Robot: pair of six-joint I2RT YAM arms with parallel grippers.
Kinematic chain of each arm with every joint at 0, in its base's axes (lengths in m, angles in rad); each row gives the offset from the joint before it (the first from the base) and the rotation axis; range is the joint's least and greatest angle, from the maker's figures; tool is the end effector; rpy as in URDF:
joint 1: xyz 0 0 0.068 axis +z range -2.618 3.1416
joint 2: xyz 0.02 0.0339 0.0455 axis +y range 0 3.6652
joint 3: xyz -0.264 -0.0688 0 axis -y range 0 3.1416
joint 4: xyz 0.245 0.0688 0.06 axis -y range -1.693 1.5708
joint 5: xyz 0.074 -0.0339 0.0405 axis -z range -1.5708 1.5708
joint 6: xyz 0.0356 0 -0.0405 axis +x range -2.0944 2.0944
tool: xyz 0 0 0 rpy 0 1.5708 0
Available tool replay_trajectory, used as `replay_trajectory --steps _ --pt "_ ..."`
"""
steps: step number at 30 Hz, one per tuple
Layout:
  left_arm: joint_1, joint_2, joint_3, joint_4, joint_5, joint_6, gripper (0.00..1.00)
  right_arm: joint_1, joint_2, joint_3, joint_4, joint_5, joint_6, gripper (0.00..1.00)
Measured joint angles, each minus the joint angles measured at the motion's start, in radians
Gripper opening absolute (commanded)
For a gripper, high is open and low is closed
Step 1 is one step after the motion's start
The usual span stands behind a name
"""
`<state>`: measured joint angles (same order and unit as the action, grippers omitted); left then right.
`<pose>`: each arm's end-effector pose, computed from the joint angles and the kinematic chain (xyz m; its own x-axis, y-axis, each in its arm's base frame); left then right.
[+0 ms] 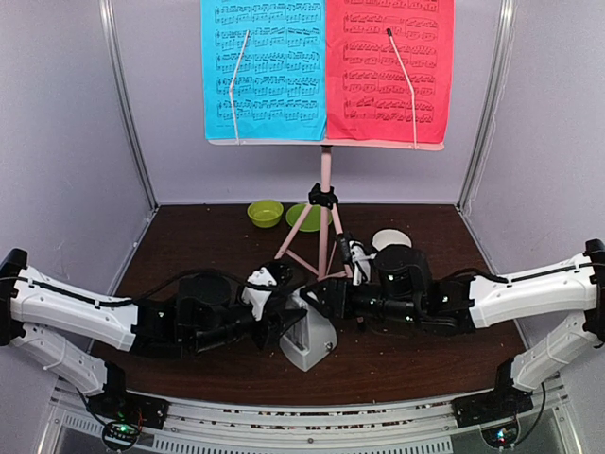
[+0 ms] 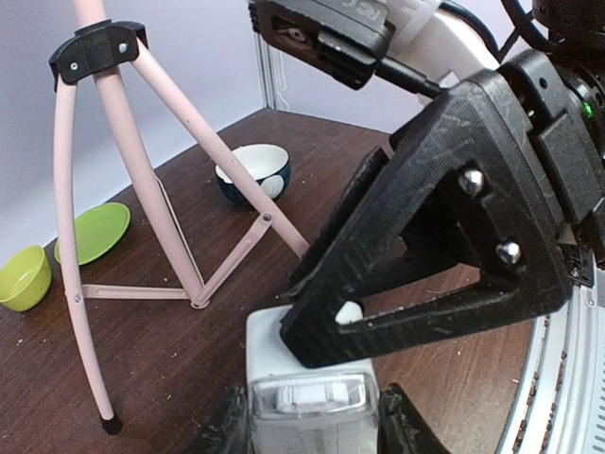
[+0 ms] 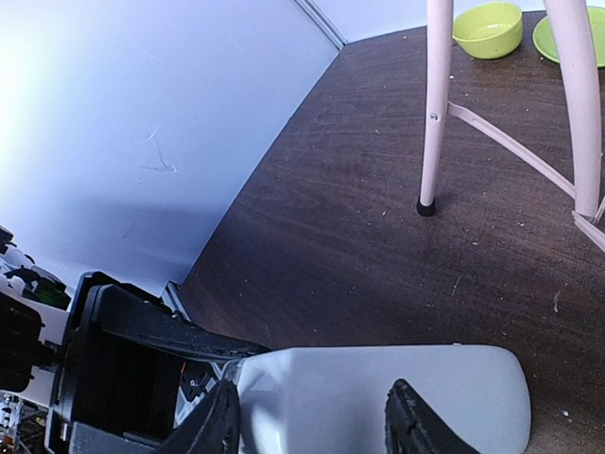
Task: Set up the instrument practice props
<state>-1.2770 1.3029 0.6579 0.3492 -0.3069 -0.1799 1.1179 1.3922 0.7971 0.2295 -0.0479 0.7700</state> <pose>0.0929 -0.2699 0.2373 -0.2313 0.1756 -0.9569 0.8003 0.5937 -0.0845 0.1350 0.2812 0.2465 -0.7512 0.0455 -0.6585 -0.5499 0.5087 0.6624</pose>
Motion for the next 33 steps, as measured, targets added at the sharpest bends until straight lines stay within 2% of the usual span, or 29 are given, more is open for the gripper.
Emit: replay_trajectory --steps 15,19,23,28,33 --pt "-0.001 -0.079 -0.025 -0.038 0.042 0.104 0.08 -0.008 0.003 -0.01 0.021 0.038 -0.015 0.5" --pt "-0.001 -0.158 -0.032 -0.086 0.06 0.108 0.08 -0.008 0.026 0.031 -0.01 0.047 -0.031 0.51" --pt "0.013 -0.274 -0.047 -0.146 0.058 0.074 0.09 -0.008 0.031 0.053 -0.04 0.047 -0.046 0.56" --pt "0.166 -0.383 -0.079 -0.303 0.054 -0.06 0.12 -0.008 0.027 0.085 -0.096 0.046 -0.072 0.61" --pt "0.332 -0.349 -0.072 -0.485 0.07 -0.169 0.14 -0.008 0.024 0.126 -0.182 0.046 -0.099 0.68"
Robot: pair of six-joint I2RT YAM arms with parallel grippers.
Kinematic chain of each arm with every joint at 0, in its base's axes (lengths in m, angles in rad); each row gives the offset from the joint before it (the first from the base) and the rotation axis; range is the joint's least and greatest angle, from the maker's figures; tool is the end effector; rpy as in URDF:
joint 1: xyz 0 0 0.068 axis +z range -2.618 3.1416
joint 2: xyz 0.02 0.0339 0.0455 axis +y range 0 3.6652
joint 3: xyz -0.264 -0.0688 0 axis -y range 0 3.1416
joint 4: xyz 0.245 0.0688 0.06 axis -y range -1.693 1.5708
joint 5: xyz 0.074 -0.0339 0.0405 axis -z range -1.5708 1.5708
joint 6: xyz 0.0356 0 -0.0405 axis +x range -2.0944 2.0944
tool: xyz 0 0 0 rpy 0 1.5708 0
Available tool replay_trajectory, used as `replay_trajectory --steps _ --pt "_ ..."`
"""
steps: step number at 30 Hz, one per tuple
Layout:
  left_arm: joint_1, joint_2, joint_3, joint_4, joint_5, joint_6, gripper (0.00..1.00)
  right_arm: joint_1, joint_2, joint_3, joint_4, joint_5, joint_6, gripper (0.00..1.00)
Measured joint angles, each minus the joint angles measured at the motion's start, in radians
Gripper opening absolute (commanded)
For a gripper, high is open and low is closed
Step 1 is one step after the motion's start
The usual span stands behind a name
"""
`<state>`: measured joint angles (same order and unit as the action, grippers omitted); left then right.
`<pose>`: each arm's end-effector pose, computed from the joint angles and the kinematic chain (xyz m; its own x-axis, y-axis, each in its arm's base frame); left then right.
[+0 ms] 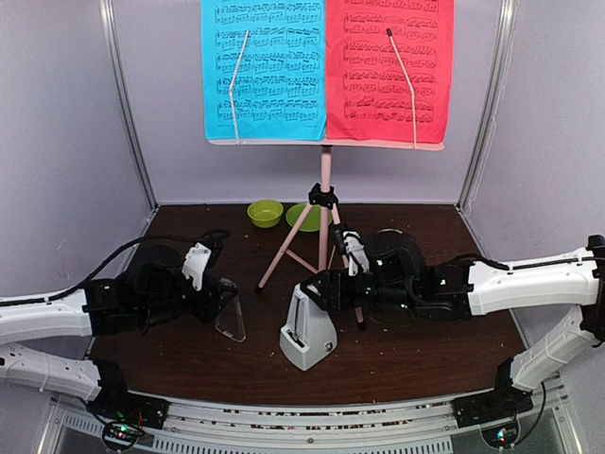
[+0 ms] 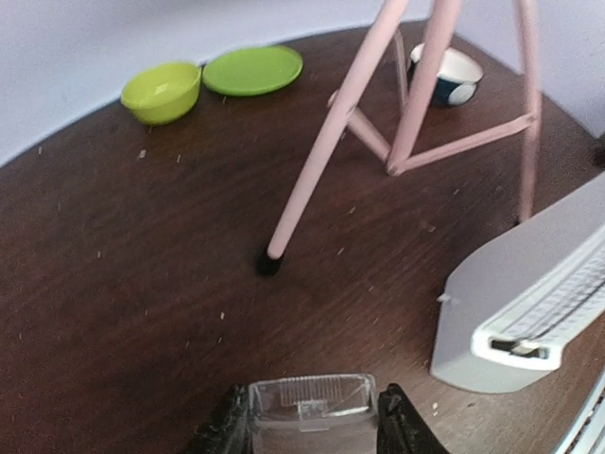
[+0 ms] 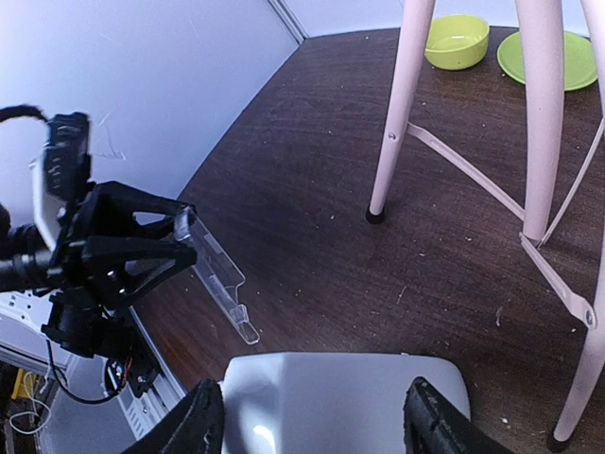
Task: Set up the instrument practice props
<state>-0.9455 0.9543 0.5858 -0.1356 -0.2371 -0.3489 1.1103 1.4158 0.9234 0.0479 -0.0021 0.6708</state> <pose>0.1312 -0.1675 0.2442 -0.4940 0.1165 -0.8616 0.5308 0.8253 -0.1927 0.1432 0.2889 0.2643 -0.7071 -0.0266 -0.7066 -0.5836 0.5862 0.5619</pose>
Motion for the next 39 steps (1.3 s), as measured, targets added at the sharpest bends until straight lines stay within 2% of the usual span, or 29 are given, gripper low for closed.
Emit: replay_trajectory --steps 3,8,12,16,21,24,26,29,30,34,39 --pt "0.079 0.107 0.047 -0.114 0.034 -0.04 0.14 0.0 -0.005 0.023 -0.062 -0.001 -0.022 0.75" --pt "0.14 0.292 0.154 -0.223 0.061 -0.071 0.15 0.001 -0.014 0.056 -0.137 -0.004 -0.04 0.86" --pt "0.175 0.402 0.214 -0.236 0.076 -0.085 0.16 0.002 -0.019 0.151 -0.178 -0.005 -0.049 0.88" --pt "0.204 0.504 0.241 -0.23 0.086 -0.098 0.24 0.005 -0.059 0.224 -0.18 -0.004 -0.049 0.87" --pt "0.218 0.561 0.241 -0.232 0.098 -0.106 0.46 0.005 -0.201 0.148 -0.191 0.004 -0.021 0.81" --pt "0.226 0.568 0.24 -0.231 0.111 -0.11 0.59 0.005 -0.306 0.022 -0.206 0.011 0.014 0.77" --pt "0.227 0.564 0.236 -0.227 0.121 -0.113 0.63 0.005 -0.353 -0.068 -0.217 0.018 0.041 0.75" --pt "0.227 0.529 0.216 -0.224 0.14 -0.108 0.94 0.005 -0.396 -0.195 -0.234 0.029 0.078 0.68" --pt "0.227 0.502 0.203 -0.215 0.146 -0.109 0.96 0.006 -0.403 -0.238 -0.239 0.031 0.094 0.65" --pt "0.227 0.346 0.138 -0.171 0.173 -0.117 0.85 0.008 -0.396 -0.323 -0.259 0.033 0.124 0.51" --pt "0.222 0.225 0.054 -0.033 0.246 -0.115 0.66 0.011 -0.307 -0.327 -0.208 0.031 0.137 0.42"
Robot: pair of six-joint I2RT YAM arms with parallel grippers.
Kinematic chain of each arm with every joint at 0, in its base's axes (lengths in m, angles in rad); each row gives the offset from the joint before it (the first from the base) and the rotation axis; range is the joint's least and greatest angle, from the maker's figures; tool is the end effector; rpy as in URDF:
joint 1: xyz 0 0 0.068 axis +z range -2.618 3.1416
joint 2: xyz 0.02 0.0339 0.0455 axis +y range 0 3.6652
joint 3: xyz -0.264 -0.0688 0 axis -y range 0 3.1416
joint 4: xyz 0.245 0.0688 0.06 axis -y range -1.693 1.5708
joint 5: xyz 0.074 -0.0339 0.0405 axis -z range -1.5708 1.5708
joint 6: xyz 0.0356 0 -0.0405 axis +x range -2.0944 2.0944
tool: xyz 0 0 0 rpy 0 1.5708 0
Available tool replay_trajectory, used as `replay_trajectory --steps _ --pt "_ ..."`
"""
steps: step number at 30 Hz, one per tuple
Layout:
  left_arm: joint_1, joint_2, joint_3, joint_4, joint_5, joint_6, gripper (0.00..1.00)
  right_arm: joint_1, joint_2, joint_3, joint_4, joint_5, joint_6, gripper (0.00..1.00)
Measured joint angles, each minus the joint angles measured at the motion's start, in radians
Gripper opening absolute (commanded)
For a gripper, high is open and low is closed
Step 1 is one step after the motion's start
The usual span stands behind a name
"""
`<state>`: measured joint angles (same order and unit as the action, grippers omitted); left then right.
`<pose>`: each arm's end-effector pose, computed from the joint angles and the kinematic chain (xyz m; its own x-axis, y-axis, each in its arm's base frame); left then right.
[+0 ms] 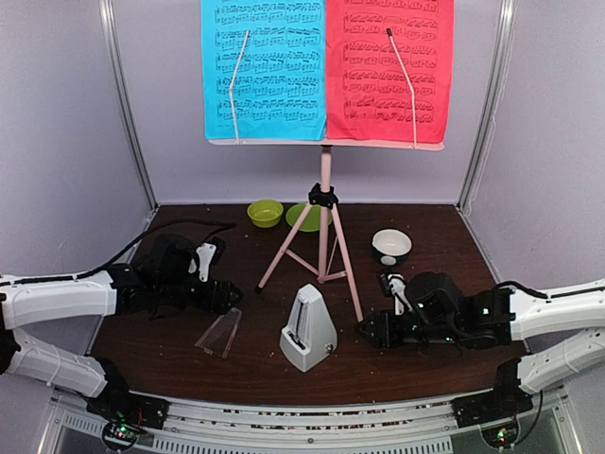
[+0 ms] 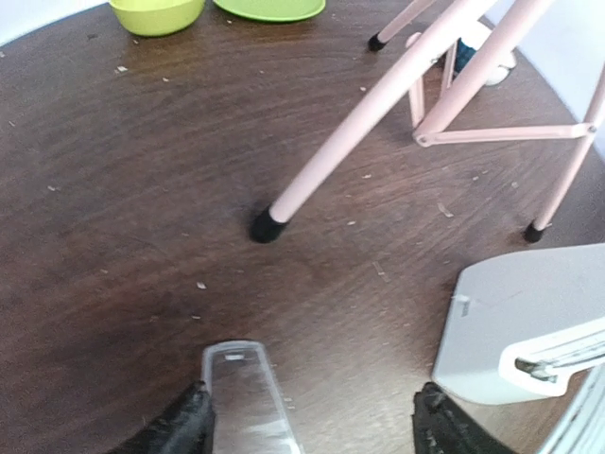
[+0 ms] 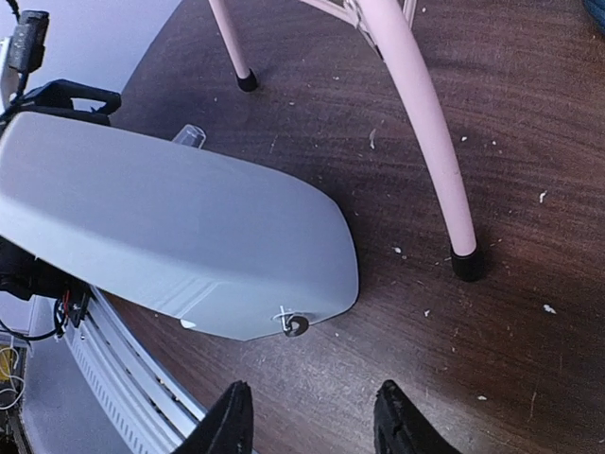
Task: Set up the instrument practice props
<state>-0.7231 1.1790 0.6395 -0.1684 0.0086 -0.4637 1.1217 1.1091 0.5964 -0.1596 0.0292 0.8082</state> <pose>0.1823 -0.1613 0.2118 -0.7342 0.0514 -0.6770 0.3781 0.8591 -0.3448 0.1013 0.2077 0.2137 -0.8307 -0.0589 -0.5536 -0.4197 0.7197 0.5531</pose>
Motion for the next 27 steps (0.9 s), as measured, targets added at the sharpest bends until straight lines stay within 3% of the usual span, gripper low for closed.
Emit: replay_trajectory --steps 7,18,27 --pt "-0.063 0.039 -0.074 0.151 0.06 -0.047 0.46 0.001 0.19 0.047 0.07 -0.015 0.001 0.3" --pt "-0.201 0.258 -0.059 0.303 0.06 -0.123 0.38 0.001 0.332 0.119 0.151 -0.032 0.008 0.23" --pt "-0.246 0.314 -0.056 0.362 0.066 -0.145 0.35 -0.003 0.408 0.18 0.154 -0.03 0.003 0.23"
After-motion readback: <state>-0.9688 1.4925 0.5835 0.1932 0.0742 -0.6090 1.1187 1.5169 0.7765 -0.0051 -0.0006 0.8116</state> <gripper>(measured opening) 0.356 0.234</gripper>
